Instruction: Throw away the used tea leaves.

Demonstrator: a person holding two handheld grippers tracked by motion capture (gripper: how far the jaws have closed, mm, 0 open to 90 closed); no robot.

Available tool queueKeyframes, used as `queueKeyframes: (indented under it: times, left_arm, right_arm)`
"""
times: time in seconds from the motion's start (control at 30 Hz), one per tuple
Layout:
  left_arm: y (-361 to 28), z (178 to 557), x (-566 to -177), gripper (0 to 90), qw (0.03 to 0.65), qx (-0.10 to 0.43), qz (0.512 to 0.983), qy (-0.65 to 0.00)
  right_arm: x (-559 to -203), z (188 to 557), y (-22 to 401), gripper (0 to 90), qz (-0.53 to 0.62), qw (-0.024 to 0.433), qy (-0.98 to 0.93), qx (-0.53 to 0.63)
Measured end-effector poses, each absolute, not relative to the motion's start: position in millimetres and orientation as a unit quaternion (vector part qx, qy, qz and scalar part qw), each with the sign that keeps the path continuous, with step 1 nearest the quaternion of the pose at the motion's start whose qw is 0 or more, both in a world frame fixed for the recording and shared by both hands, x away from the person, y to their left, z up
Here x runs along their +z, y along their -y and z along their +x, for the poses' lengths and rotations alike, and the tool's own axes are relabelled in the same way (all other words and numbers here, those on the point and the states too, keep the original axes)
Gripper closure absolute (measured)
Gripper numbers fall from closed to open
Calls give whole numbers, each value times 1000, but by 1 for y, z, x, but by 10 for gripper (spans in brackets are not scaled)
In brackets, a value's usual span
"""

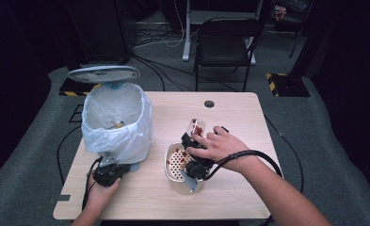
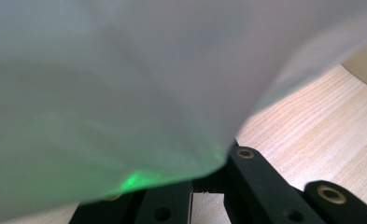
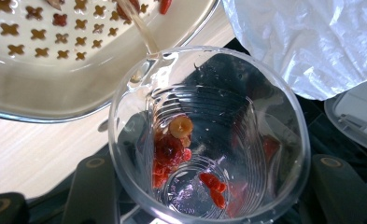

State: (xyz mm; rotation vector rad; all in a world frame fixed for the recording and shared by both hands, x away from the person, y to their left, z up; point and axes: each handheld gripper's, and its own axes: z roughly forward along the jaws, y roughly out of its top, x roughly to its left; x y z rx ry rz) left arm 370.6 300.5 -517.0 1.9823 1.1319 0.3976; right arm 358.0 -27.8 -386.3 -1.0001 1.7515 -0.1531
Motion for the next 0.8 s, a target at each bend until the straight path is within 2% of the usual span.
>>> queueKeyframes:
  times: [0.8]
  left_arm:
    - [-299, 370, -517, 900, 412, 146, 777, -453]
  right_arm:
    - [-394, 351, 26, 420, -432, 546, -712, -89]
